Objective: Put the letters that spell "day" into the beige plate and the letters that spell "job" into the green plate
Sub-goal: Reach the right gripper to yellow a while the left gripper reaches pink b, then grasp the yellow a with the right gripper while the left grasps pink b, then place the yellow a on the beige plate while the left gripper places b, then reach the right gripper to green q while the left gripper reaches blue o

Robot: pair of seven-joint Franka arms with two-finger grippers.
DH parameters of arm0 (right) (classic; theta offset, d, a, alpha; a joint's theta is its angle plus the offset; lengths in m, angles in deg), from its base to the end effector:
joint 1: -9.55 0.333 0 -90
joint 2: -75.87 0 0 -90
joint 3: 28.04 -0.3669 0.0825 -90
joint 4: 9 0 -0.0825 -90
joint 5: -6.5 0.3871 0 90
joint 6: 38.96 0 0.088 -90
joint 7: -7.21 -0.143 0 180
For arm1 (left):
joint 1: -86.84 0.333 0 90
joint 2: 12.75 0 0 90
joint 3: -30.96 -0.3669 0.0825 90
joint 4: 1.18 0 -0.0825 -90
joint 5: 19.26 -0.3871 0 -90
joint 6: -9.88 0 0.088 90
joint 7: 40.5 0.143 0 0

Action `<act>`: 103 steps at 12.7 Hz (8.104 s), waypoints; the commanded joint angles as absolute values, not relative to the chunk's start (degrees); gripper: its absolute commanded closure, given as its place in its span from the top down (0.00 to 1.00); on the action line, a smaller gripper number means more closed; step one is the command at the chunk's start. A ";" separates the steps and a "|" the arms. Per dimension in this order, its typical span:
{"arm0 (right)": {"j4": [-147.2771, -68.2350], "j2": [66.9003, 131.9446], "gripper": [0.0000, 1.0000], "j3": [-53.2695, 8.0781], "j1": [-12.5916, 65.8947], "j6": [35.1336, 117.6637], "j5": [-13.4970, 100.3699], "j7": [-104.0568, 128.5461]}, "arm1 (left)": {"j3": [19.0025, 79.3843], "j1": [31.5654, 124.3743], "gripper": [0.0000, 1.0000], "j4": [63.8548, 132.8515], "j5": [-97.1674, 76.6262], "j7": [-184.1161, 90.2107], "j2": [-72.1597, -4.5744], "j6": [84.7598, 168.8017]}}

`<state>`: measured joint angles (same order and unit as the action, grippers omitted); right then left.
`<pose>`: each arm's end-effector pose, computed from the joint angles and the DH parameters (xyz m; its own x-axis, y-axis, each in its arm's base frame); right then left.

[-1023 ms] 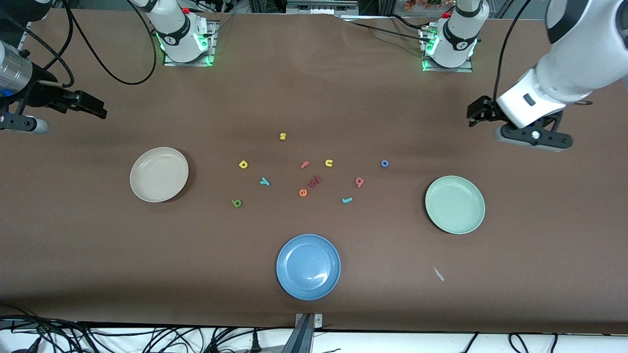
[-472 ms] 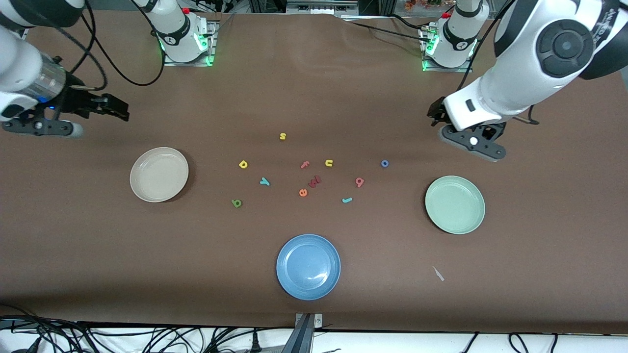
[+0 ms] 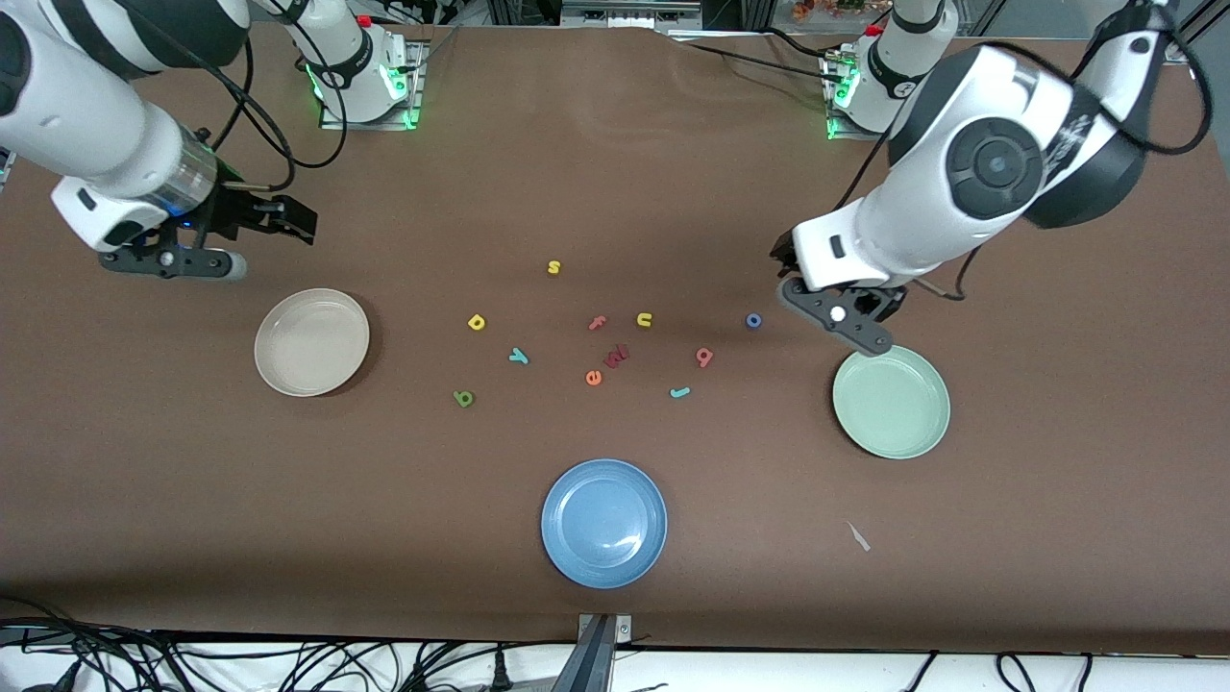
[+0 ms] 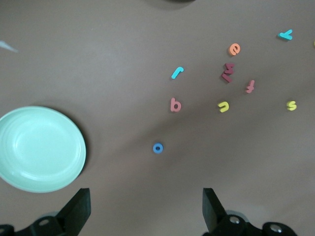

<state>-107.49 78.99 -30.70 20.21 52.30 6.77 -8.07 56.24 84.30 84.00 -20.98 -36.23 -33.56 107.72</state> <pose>0.5439 0.1289 0.5413 0.9838 -0.0376 -0.1751 -0.0310 -0.9987 0.0404 0.6075 -0.2707 0.4844 0.8456 -0.5246 -0.0986 -0.5116 -0.8493 0.1306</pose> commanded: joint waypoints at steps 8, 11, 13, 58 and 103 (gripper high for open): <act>-118.43 85.51 1.00 -32.53 22.74 68.97 7.82 -16.87 | 56.09 78.59 1.00 82.58 -30.29 -41.19 -50.35 122.90; -117.98 87.47 1.00 -32.62 22.65 69.14 7.91 -16.43 | 56.18 75.95 0.98 83.71 -35.44 -49.36 -54.13 127.54; -118.94 87.65 1.00 -32.79 22.74 73.25 8.26 -17.30 | 56.09 75.42 0.92 85.82 -35.52 -50.08 -55.54 132.29; -131.52 104.00 0.28 -33.67 31.26 110.90 12.92 -50.09 | 55.48 101.16 0.00 93.56 -45.54 -27.41 -55.54 129.49; -108.14 113.04 1.00 -28.13 31.44 97.89 9.93 12.83 | 69.36 95.72 0.52 111.23 -42.55 -85.24 -52.56 139.78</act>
<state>-110.62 110.93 -27.97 31.73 97.96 9.14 10.29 69.19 95.29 110.50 -40.91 -84.01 -52.88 138.91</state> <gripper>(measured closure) 0.000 0.405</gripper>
